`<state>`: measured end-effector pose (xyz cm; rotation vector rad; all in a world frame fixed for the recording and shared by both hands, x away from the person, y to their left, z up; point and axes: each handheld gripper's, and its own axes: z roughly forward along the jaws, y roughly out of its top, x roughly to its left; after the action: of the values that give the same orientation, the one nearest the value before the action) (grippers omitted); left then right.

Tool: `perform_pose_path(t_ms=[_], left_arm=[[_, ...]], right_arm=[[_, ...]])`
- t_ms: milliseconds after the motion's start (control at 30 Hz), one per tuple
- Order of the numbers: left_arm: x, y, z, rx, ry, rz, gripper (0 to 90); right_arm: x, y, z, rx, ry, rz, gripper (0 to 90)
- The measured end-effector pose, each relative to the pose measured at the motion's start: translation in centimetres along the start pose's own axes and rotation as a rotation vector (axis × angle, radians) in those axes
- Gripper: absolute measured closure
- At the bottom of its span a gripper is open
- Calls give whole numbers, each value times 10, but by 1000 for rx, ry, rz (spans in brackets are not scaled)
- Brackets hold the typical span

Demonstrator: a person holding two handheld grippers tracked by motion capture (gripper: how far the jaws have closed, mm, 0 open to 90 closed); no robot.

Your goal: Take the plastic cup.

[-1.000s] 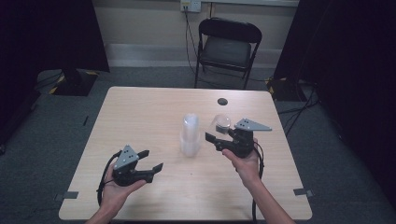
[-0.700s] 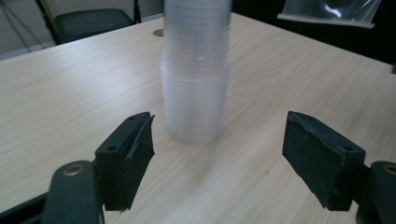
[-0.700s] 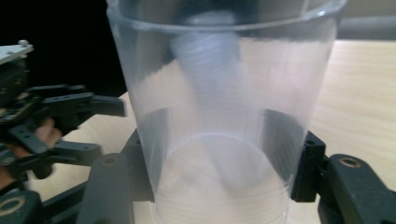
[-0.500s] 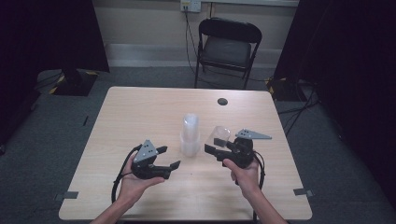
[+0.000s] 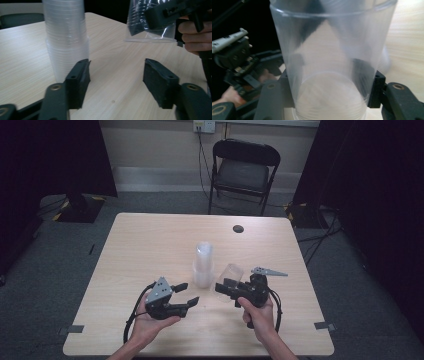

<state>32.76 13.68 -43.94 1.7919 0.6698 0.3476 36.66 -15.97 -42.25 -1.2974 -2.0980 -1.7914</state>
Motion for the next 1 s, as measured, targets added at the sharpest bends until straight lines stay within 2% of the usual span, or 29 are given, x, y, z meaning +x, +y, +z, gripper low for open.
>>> perform_pose_path(t_ms=[33,133,167,233,367,433,500,567,600,667,800,833,1000], left_arm=[[-2,-3,2,-13,-6,2,407],[-4,-5,3,-24,-6,9,462],[-7,-5,6,-42,-9,25,484],[-7,-5,6,-44,-9,35,490],[-12,-7,8,-61,-5,72,527],[-13,-9,9,-62,-6,76,553],[-14,-9,10,-59,-13,84,559],[-15,-9,10,-70,-7,89,573],[-15,-9,10,-72,-17,79,584],[-16,-9,10,-78,-3,67,562],[-17,-9,12,-74,-7,86,592],[-18,-9,12,-81,-1,88,609],[-22,-9,13,-89,3,114,629]], right_arm=[[0,-1,1,-3,26,31,421],[0,-1,2,-4,40,47,421],[0,-1,3,3,50,60,421],[1,-2,4,9,56,66,422],[2,-4,7,21,101,114,422],[3,-6,10,37,127,154,423],[3,-6,11,39,135,157,423],[4,-7,13,55,148,181,424],[4,-7,14,58,155,187,424],[5,-8,15,74,164,199,425],[5,-8,17,90,173,236,426],[5,-9,18,101,193,263,427],[7,-10,22,125,200,287,427]])
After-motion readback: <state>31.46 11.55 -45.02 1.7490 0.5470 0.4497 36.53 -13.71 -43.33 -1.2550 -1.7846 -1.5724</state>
